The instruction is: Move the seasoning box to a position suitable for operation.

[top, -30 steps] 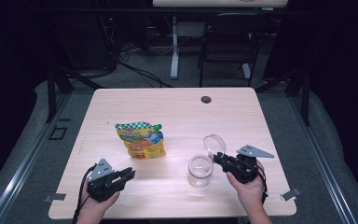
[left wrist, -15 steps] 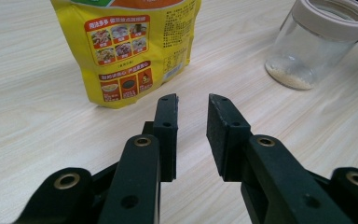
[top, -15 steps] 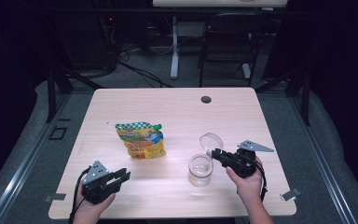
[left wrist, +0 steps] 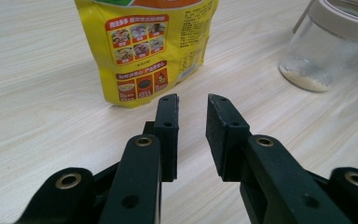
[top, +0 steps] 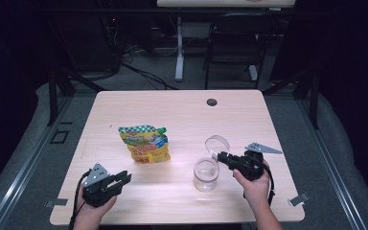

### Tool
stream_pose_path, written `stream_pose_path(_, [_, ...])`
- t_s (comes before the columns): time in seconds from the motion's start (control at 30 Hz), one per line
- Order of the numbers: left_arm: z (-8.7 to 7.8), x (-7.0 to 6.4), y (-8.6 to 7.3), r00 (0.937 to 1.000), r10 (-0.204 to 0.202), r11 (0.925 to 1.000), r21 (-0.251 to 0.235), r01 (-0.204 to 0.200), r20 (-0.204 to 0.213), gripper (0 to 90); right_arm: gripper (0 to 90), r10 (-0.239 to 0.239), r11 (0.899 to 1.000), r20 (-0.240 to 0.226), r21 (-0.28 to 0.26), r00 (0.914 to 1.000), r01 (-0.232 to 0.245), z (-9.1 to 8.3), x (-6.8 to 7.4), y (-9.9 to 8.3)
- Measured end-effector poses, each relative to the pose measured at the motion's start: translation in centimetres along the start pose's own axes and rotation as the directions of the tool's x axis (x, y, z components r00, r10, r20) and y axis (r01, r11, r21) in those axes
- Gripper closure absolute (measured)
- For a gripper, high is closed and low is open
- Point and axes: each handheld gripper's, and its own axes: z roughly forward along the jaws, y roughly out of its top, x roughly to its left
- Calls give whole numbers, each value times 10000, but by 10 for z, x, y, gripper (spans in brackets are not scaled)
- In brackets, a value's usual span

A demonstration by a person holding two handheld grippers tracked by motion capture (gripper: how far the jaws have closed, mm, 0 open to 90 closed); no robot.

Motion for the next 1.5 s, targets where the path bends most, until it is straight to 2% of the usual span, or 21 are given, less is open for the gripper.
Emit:
stream_pose_path(0.23, [3, 9, -2, 9998, -183, 9998, -50, 183, -44, 647, 721, -220, 9997, 163, -65, 9996, 221, -2, 1, -3])
stream_pose_path(0.27, [4, 12, -2, 9998, -164, 9998, -67, 163, -111, 633, 699, -184, 9998, 157, -120, 9997, 186, -3, 1, -3])
stream_pose_path(0.33, [5, 15, -2, 9991, 133, 9996, -224, -143, -409, 587, 675, -204, 9996, 145, -188, 9997, 207, -6, 0, -5])
stream_pose_path(0.4, [7, 19, 0, 9992, 59, 9993, -380, -74, -387, 554, 656, -263, 9994, 194, -232, 9995, 267, -9, 1, -7])
stream_pose_path(0.57, [12, 31, 5, 9991, -12, 9993, -363, -3, -426, 482, 619, -592, 9977, 469, -296, 9971, 606, -22, 3, -14])
stream_pose_path(0.73, [17, 46, 11, 9997, -243, 9984, -502, 240, -46, 449, 613, -672, 9969, 691, -365, 9953, 698, -32, 4, -20])
stream_pose_path(0.8, [19, 50, 12, 9998, -181, 9988, -448, 187, 130, 441, 603, -804, 9959, 830, -337, 9933, 835, -35, 3, -23])
stream_pose_path(0.87, [24, 53, 13, 9987, -277, 9972, -680, 306, 422, 433, 594, -789, 9959, 965, -357, 9922, 827, -39, 3, -26])
stream_pose_path(1.0, [34, 56, 16, 9990, -36, 9976, -692, 67, 451, 405, 565, -636, 9971, 1217, -341, 9905, 682, -44, 0, -30])
stream_pose_path(1.23, [49, 60, 20, 9981, -48, 9983, -570, 83, 619, 396, 557, -349, 9980, 1413, -465, 9894, 418, -51, -4, -36])
stream_pose_path(1.37, [59, 64, 22, 9968, 117, 9980, -621, -68, 786, 399, 554, -220, 9986, 1498, -450, 9885, 291, -53, -6, -39])
stream_pose_path(1.5, [66, 69, 22, 9951, -127, 9978, -642, 190, 977, 406, 551, -121, 9988, 1602, -456, 9870, 197, -56, -8, -42])
